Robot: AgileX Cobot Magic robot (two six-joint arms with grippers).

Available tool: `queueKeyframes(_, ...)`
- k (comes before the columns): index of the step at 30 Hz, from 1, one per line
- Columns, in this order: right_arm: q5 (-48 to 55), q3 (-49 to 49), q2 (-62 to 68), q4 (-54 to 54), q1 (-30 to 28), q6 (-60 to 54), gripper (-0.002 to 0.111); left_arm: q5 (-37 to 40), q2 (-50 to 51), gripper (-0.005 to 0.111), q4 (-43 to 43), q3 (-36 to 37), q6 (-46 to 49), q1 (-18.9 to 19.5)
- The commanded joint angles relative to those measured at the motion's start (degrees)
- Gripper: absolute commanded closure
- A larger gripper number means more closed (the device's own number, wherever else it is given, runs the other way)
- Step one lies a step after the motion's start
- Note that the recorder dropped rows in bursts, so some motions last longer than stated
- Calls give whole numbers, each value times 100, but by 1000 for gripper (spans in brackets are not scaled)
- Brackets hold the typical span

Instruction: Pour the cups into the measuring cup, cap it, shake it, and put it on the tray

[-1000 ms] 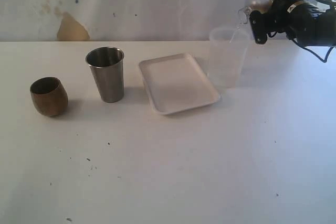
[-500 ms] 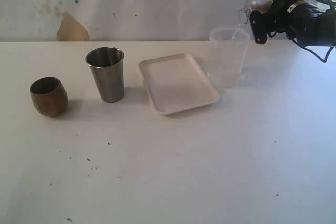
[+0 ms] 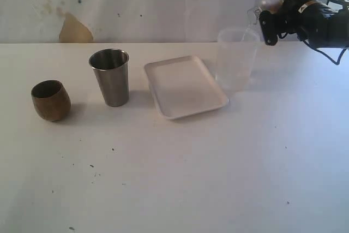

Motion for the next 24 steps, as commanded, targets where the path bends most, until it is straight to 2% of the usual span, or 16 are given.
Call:
queueKeyframes(1,-279,-65,-70,25,-14,-8,108,-59,-22,106,-7,27,0,-8)
queueKeyframes(12,-421,-65,88,13,-14,-70,108,-59,-22,106,-7,27,0,-8)
queueKeyframes(14,-586,-65,88,13,-14,-482,108,-59,-22,106,-7,27,0,-8)
queueKeyframes(24,-920,-65,88,-401,-14,-304,108,-59,-22,106,-7,27,0,-8)
